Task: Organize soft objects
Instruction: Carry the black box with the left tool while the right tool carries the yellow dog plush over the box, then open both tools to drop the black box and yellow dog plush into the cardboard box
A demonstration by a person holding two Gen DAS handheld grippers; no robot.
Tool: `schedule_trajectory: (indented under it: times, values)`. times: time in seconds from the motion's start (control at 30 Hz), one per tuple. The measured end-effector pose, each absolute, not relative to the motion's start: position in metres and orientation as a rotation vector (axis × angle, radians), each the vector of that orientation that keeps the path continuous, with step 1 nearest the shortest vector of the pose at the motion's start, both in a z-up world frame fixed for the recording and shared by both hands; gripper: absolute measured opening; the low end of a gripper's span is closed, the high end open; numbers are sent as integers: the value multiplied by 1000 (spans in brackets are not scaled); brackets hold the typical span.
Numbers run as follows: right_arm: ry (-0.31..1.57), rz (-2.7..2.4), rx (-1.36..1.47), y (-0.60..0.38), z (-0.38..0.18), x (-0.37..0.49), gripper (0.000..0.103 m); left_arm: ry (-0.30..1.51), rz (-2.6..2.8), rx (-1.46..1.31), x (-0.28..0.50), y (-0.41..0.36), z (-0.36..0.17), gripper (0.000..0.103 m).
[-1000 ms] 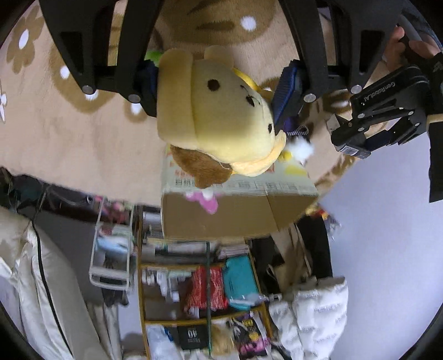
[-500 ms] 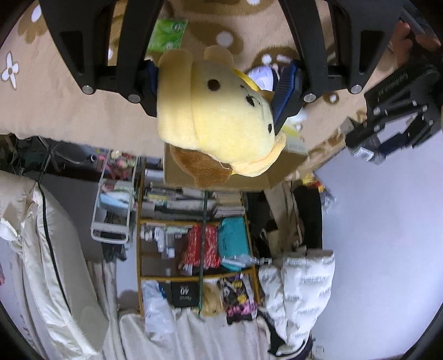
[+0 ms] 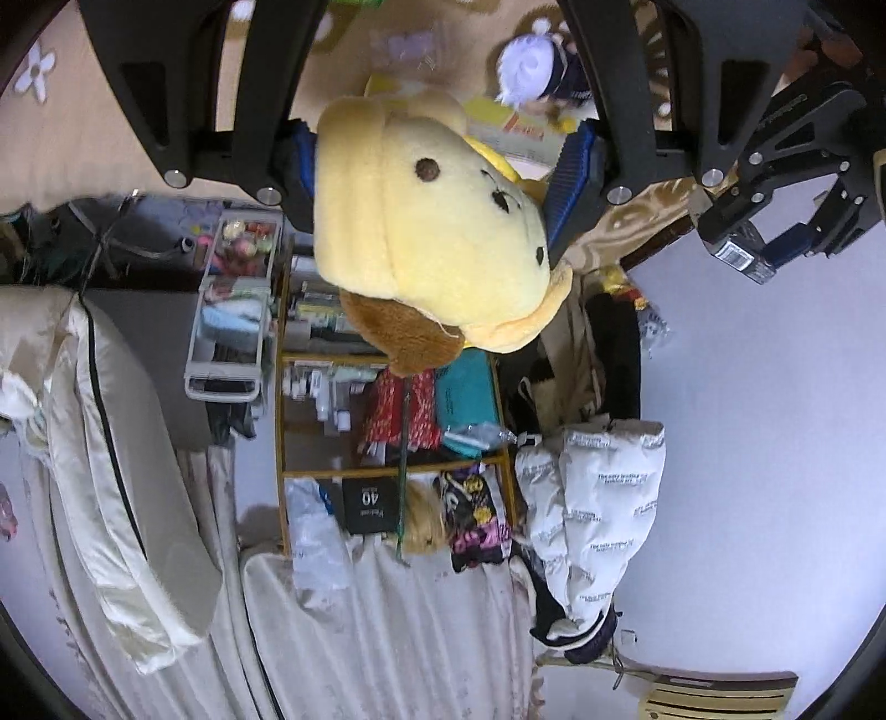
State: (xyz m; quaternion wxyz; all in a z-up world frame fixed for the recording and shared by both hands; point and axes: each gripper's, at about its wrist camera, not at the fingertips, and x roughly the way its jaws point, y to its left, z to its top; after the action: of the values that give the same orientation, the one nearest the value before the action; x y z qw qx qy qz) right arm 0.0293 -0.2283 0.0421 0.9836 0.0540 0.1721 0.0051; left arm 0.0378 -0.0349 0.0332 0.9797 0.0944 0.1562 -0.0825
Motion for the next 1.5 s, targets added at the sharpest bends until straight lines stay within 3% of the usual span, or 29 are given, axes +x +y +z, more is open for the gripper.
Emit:
schedule_trajectory:
  times: [0.5,1.5]
  values:
    - [288,4,117,-244,58,76,70,205,-232,207,87,-70,57,64]
    - [543,39,194,-266,-45,138,73,508,-263,144,166,-77,-37,65]
